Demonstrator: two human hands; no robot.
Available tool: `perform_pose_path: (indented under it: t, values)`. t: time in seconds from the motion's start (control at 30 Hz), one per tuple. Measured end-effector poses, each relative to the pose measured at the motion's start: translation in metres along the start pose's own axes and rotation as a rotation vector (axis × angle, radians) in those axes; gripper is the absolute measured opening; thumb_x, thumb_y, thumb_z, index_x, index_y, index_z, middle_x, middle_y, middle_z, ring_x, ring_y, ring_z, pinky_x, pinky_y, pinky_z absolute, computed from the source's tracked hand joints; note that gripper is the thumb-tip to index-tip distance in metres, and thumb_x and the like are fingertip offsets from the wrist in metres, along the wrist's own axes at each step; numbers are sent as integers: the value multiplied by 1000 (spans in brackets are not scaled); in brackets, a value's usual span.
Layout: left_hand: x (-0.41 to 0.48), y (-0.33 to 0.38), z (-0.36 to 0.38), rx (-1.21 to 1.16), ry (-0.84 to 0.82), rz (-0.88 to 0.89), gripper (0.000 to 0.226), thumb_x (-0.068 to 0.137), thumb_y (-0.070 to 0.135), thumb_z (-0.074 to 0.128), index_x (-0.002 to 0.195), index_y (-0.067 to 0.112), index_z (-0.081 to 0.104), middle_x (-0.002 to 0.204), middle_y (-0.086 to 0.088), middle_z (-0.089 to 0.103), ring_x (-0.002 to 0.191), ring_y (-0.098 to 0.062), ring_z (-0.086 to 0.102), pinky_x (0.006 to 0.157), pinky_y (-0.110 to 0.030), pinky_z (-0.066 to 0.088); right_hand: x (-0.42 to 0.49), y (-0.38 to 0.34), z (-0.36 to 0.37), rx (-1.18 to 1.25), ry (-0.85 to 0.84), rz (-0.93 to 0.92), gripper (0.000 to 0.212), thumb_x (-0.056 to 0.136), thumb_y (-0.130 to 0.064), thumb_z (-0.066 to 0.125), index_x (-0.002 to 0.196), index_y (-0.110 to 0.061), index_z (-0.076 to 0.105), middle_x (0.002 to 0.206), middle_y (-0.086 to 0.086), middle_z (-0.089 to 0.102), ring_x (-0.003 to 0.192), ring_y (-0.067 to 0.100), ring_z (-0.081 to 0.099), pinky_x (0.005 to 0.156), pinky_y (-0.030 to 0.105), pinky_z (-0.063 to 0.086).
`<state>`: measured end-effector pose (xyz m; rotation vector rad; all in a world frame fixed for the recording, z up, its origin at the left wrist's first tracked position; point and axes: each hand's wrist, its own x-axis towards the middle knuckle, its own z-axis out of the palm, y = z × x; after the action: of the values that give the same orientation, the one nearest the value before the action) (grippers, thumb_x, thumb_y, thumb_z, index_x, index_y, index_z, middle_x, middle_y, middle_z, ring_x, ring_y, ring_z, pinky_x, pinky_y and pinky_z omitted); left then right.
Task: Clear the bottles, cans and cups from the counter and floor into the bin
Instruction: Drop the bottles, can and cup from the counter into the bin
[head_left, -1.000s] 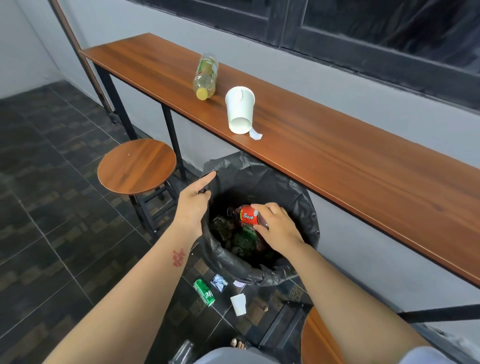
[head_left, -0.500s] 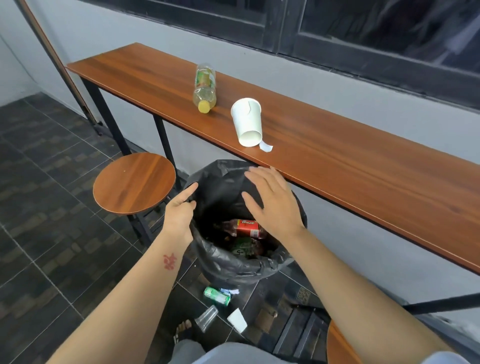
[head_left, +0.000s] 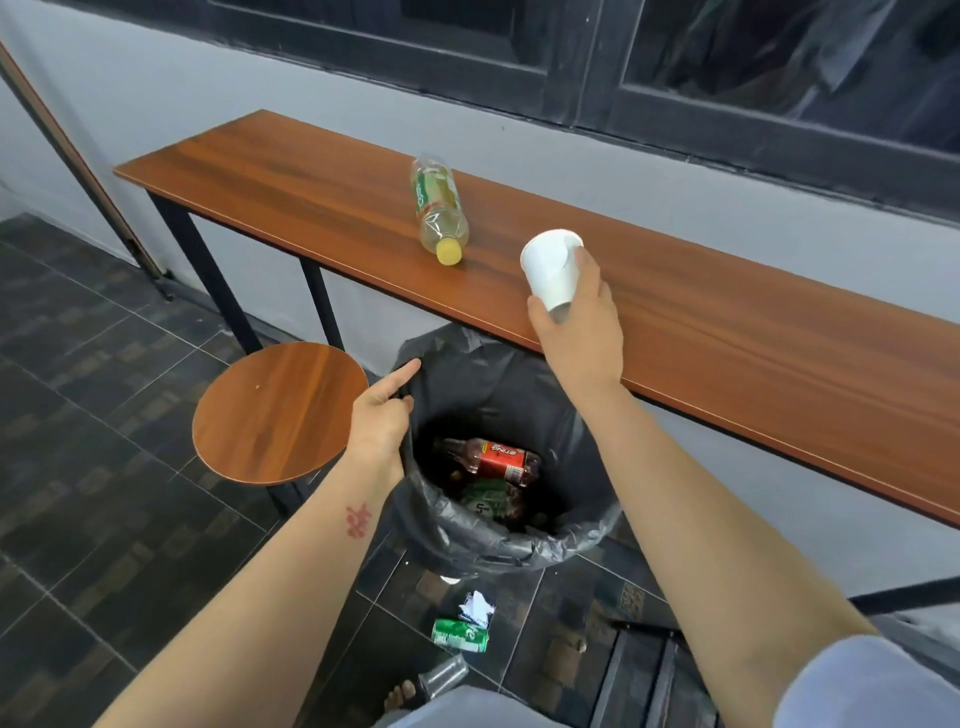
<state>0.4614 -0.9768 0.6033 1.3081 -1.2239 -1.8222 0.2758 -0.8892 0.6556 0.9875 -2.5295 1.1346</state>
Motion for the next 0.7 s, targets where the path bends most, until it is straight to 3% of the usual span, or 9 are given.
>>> perform_pose_path:
  t: [0.13,0.23,0.4,0.53,0.63,0.7]
  values:
    - [8,6,-2,43,-32,1,43,100,0,44,105,32,73,104,20,60,98,-8,57,76,-27,49,-4,1,-3,103,38,18,72,88,-38,63,149,-20,28,144,3,44,126,23,47,88,25,40]
    - [13,8,-4,48,-62,-21,47,98,-4,42,114,27,72,129,5,60,116,-24,56,96,-38,49,-20,-1,-6,150,46,-88,72,87,-33,66,148,-20,30,148,0,40,132,18,41,96,24,39]
    - [21,15,-9,64,-78,-25,43,98,-1,45,116,28,72,126,8,60,108,-20,57,92,-34,52,-57,-14,1,201,71,-281,71,84,-37,64,145,-15,35,144,4,44,132,16,40,100,23,41]
    - [26,16,-18,91,-40,16,40,98,1,49,117,30,70,111,12,63,89,-14,60,66,-19,49,-85,-19,13,121,-93,-391,69,83,-32,67,144,-16,38,146,3,45,133,17,42,107,21,34]
    - [27,18,-27,137,-57,58,38,98,7,51,122,31,67,123,10,60,105,-18,59,69,-18,48,-95,-10,21,-40,-324,-334,72,85,-37,67,147,-21,35,151,-1,40,135,19,41,110,32,34]
    - [29,20,-32,126,-49,60,39,98,6,52,122,32,67,131,8,58,118,-21,55,78,-22,48,-96,-3,26,-185,-485,-316,73,88,-43,62,150,-26,28,156,-3,30,140,19,33,116,36,24]
